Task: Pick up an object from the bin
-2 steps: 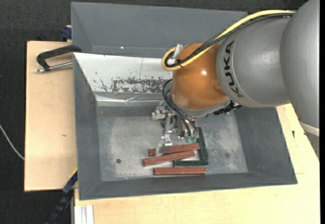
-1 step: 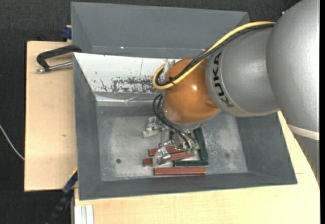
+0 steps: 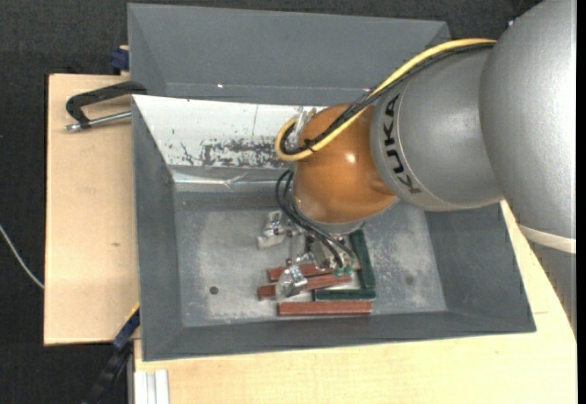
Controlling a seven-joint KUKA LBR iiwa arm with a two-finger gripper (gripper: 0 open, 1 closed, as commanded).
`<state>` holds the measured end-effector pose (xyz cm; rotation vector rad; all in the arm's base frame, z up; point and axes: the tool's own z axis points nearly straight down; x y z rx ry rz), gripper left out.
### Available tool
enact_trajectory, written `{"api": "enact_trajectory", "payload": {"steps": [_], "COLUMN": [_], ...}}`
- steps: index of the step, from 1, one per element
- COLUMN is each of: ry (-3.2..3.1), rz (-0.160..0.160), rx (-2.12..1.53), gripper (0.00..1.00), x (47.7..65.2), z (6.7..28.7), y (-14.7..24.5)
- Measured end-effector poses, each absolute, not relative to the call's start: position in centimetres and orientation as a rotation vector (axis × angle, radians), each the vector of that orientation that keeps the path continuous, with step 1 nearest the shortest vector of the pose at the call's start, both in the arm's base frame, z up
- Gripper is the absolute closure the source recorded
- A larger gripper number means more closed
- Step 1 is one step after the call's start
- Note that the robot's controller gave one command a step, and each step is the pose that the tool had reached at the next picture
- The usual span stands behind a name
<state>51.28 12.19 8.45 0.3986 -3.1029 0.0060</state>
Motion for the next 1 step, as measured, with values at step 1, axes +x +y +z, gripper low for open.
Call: {"api": "enact_trajectory", "payload": {"steps": [1], "ry": [-3.126], "rz": [-0.005], "rx": [0.324], "gripper": [1.00], "x": [51.87], "z": [11.42], "y": [6.94]}}
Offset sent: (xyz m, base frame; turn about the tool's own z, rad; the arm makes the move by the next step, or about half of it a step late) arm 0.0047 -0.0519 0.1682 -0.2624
